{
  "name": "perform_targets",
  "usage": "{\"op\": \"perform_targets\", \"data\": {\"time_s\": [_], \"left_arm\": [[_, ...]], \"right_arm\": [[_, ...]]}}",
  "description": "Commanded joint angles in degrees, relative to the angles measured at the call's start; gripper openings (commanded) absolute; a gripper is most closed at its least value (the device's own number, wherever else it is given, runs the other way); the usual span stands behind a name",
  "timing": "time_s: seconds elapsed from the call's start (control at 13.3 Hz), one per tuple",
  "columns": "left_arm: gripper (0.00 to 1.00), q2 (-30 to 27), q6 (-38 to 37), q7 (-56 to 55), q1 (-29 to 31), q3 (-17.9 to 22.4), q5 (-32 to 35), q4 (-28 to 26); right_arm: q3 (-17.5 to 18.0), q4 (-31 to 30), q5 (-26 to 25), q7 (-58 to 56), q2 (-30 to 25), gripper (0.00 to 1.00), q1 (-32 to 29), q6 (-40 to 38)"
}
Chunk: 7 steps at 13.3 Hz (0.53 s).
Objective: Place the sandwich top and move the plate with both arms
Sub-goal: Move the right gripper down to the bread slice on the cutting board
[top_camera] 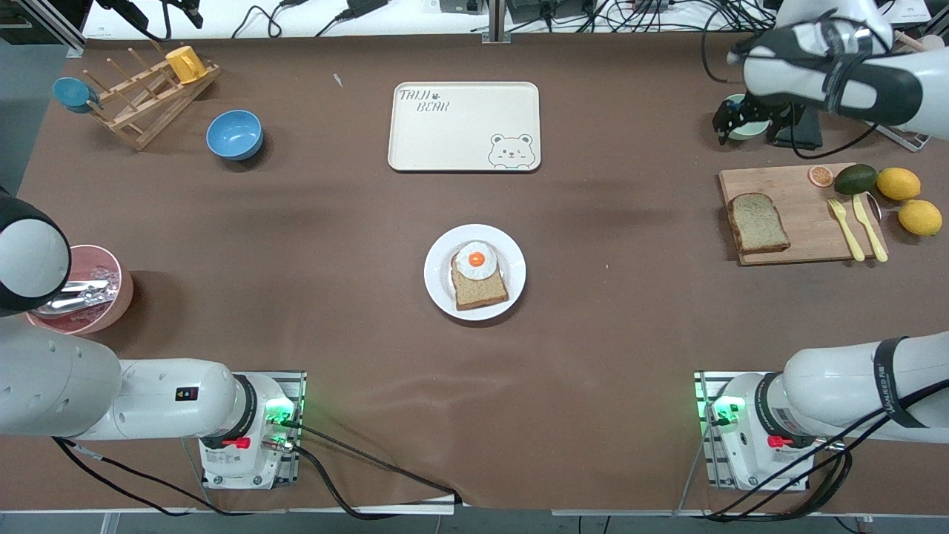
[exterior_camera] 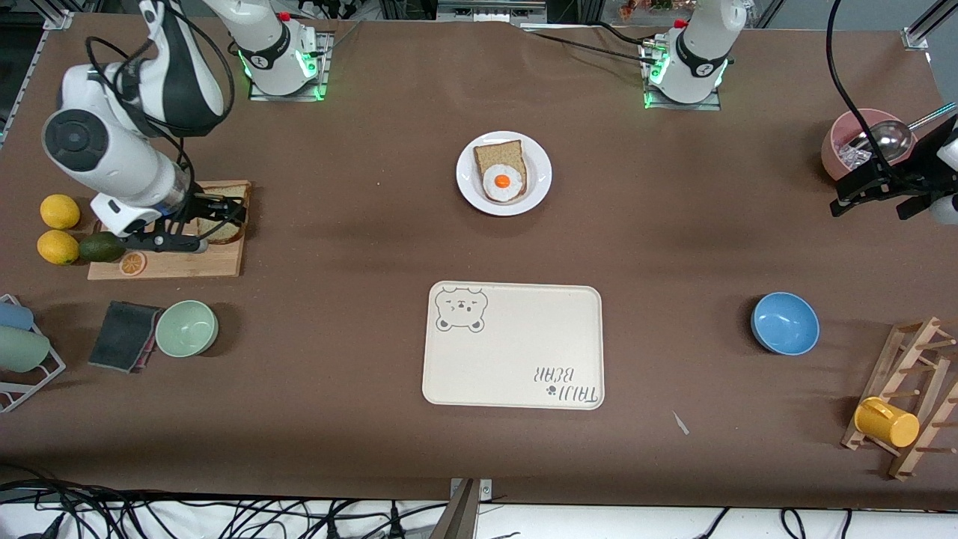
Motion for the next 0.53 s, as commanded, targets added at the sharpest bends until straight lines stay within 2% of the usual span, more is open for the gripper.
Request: {"op": "perform_targets", "data": {"time_s": [0.0,0.23,0.45], "left_arm": [[1.00,0.44,-0.95,-0.27,0.21,-0.21,-0.76,1.16],[1.00,0.44,-0.95,-0.27,0.21,-0.21,-0.84,1.07],[1.00,0.44,-0.95,-0.19,0.29,-0.12,-0.76,1.07]], "right_arm": [[-0.06,-7.05,-5.22,1.82,-0.80,0.99,0.20,4.51],[0.21,-7.67,-6.45,4.88,2.26,0.95,0.72,4.17],[1.17,-7.67,-14.00,14.45,6.83,0.95,0.99,4.95]]}}
